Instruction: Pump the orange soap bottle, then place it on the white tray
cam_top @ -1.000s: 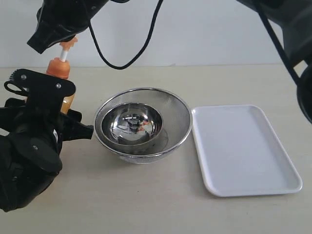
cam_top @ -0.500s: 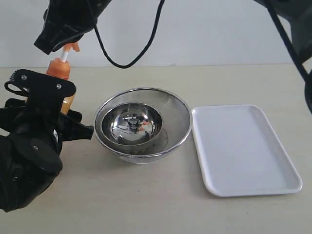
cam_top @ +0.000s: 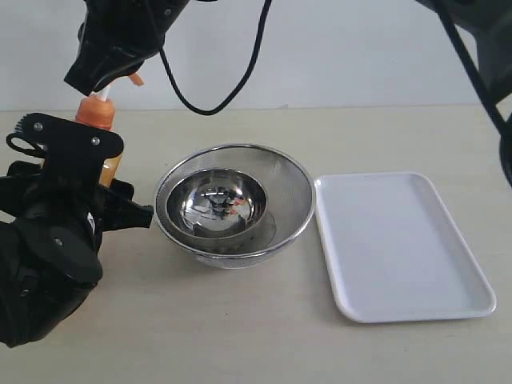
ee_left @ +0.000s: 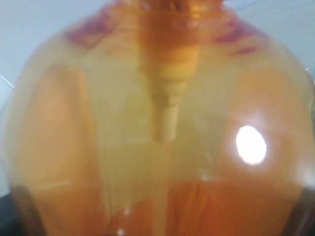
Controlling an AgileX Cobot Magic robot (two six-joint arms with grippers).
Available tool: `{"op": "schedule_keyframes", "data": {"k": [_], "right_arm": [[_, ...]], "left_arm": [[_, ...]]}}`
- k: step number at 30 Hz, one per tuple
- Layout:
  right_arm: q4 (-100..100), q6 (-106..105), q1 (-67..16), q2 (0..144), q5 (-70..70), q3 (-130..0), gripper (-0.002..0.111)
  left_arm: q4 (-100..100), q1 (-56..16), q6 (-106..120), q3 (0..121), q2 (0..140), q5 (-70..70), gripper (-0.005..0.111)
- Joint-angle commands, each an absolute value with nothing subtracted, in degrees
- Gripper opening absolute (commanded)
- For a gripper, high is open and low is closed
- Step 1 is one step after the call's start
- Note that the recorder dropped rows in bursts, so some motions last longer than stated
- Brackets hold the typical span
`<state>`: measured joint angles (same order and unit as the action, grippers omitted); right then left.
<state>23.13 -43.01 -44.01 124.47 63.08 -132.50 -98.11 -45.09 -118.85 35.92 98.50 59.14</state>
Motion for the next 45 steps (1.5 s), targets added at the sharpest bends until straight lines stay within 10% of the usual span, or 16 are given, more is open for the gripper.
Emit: {"op": "schedule_keyframes", "data": {"k": [1, 45], "right_arm": [[21.67, -42.99, -43.98, 123.52, 63.69, -132.64, 0.000], [12.75, -40.16, -43.88, 121.80, 68.41, -132.64, 0.000]], "left_arm": [[-99.95, -45.40, -119.10, 36.37, 97.97, 63.96, 0.005], [-99.95, -45.40, -119.08, 36.37, 97.97, 63.96, 0.005]]}}
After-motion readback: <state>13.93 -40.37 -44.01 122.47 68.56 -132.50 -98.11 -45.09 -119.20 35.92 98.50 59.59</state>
